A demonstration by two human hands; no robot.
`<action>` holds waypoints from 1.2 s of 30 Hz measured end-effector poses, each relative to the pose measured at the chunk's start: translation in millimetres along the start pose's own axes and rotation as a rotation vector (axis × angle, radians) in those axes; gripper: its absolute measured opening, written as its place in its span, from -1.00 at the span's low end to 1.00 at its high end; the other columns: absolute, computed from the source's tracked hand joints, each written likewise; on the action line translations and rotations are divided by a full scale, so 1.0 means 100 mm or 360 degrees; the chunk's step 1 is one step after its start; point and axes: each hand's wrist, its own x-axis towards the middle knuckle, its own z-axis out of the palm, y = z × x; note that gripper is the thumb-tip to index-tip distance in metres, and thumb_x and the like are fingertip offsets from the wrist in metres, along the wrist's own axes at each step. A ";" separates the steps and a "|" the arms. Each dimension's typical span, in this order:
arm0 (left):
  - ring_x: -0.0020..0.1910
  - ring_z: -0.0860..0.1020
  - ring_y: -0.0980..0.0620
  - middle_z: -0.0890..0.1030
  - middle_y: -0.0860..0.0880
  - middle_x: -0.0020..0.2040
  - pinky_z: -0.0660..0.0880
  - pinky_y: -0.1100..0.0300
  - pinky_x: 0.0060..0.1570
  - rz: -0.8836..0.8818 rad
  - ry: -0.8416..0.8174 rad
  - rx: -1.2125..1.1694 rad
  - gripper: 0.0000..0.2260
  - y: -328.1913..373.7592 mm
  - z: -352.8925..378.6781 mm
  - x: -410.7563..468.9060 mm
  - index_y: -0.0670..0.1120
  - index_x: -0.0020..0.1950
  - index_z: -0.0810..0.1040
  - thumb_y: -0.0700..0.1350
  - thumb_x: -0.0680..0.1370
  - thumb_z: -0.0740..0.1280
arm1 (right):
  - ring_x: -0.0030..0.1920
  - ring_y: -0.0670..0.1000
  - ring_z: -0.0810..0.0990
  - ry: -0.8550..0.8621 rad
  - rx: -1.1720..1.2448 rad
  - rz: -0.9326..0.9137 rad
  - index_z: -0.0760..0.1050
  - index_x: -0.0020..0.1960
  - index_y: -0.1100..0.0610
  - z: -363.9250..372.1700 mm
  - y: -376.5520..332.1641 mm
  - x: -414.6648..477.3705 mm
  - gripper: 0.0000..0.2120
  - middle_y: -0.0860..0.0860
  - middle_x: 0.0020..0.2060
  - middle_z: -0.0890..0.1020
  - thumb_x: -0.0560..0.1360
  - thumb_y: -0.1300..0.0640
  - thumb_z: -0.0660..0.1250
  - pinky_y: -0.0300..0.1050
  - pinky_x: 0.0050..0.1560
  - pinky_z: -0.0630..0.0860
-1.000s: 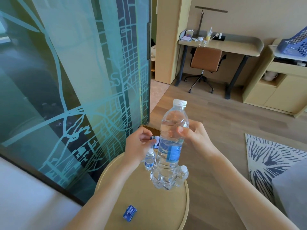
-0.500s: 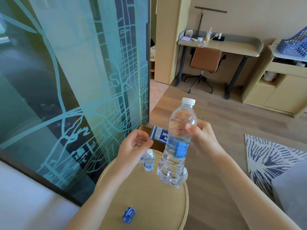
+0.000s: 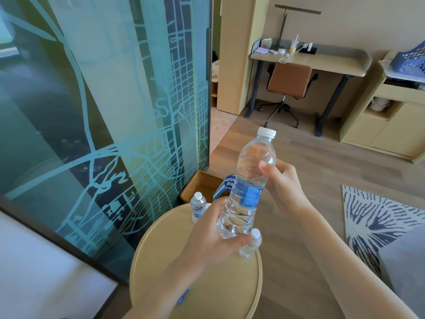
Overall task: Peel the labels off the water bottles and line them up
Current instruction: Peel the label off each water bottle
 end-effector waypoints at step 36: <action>0.03 0.69 0.06 0.74 0.08 0.00 0.63 0.00 0.09 -0.0050 0.0150 -0.0266 -0.50 0.06 -0.11 0.00 0.26 0.26 0.58 -0.01 0.34 0.52 | 0.21 -0.13 0.65 -0.0064 -0.0443 -0.0092 0.59 0.25 -0.07 0.15 -0.05 -0.35 -0.72 -0.18 0.13 0.71 0.58 0.17 0.42 -0.29 0.17 0.55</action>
